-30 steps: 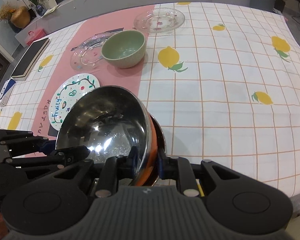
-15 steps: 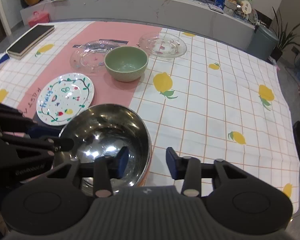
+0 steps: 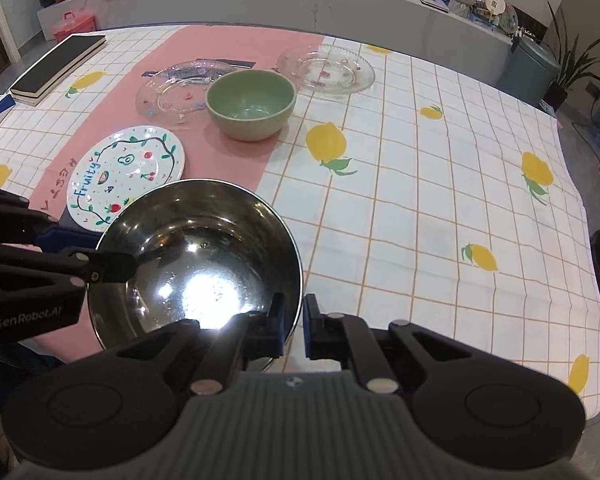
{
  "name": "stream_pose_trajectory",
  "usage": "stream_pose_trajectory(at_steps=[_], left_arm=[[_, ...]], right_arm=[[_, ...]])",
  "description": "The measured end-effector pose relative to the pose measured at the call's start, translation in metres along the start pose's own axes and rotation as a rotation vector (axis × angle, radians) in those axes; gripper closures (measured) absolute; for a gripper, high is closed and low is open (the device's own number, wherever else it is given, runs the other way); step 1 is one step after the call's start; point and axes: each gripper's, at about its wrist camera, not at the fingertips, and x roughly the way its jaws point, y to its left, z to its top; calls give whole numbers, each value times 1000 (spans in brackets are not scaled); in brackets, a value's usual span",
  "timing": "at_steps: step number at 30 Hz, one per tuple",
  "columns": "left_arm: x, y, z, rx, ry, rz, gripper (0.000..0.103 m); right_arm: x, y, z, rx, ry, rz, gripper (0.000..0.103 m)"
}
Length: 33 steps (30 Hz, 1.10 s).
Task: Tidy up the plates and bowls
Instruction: 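Withdraw both grippers up from the stacked bowls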
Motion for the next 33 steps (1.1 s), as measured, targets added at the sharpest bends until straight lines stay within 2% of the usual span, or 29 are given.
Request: stream_pose_trajectory(at_steps=[3,4,8,10,16,18,20,26,29,33], left_arm=[[-2,2,0,1,-6,-1,82],[-4,3,0,2,-10,-1,82],[-12,7,4,5,-30,-4,79],[-16,11,8,0,-40,-6,76],[-28,29,20,-26,-81,-10,71],[-33,36,24,-40,-113,-31,56],[-35,43,30,-61,-138,-41,47],[-31,62,44,-99,-157,-70,46],[-26,70,53,-105,-173,-80,46],[-19,79,65,-120,-224,-83,33]], right_arm=[[-4,-2,2,14,-12,-2,79],[-5,-3,4,19,-17,-2,77],[-11,-8,9,35,-33,7,75],[-12,-8,11,38,-42,9,71],[-15,-7,22,61,-60,44,70],[-15,-8,28,91,-65,81,69],[-15,-6,34,109,-71,109,68],[-13,-6,58,161,-101,156,63],[-9,-9,73,212,-118,189,54],[2,-12,93,254,-121,196,46]])
